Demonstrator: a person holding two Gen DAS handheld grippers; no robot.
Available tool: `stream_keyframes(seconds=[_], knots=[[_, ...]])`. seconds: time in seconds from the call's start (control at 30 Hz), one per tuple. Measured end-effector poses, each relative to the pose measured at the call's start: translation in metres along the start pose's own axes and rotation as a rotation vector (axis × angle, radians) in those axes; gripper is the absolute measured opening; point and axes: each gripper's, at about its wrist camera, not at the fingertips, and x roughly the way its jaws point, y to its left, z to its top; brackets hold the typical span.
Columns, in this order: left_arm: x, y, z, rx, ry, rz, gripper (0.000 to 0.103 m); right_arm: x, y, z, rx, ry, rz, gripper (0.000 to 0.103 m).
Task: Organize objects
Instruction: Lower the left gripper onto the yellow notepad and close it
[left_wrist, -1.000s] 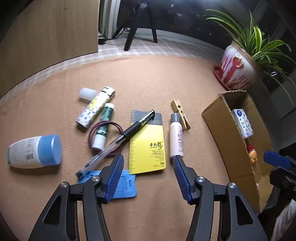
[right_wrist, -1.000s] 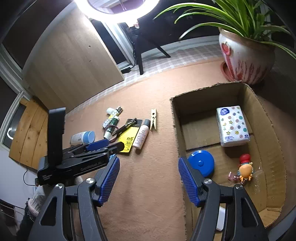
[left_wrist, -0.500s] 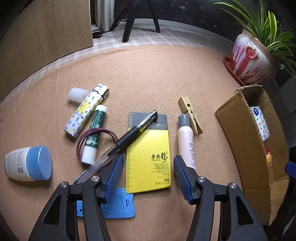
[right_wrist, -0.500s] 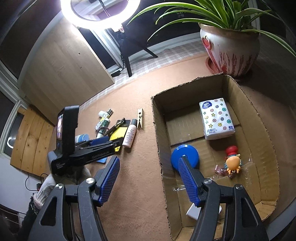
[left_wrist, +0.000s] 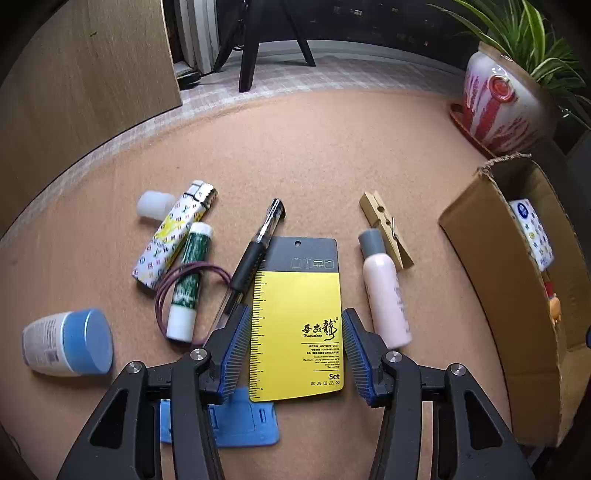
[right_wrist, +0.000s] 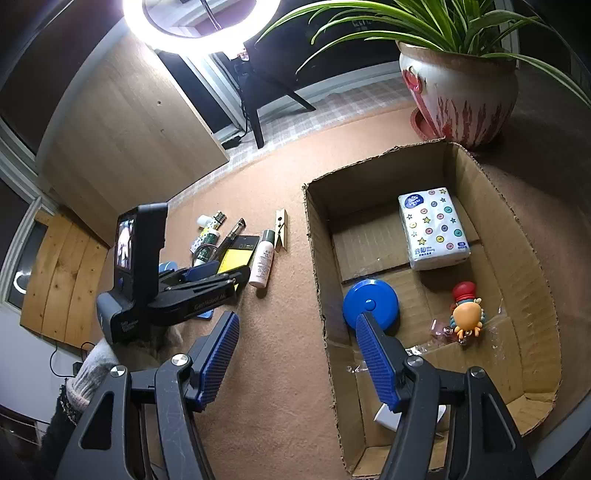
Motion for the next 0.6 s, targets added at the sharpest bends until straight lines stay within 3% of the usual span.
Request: stream_keyframes(seconds=[0.3,0.6], knots=[[-0.017,0.003,-0.032,-0.052,-0.008,-0.089,0.053,-0.005,-0.001,-0.006,0.002,-0.009,-0.007,0.062],[-0.059,0.01,-0.054,-0.103,-0.059,-0.165,0.053,-0.019,-0.021,-0.016,0.041,-0.016,-0.021,0.062]])
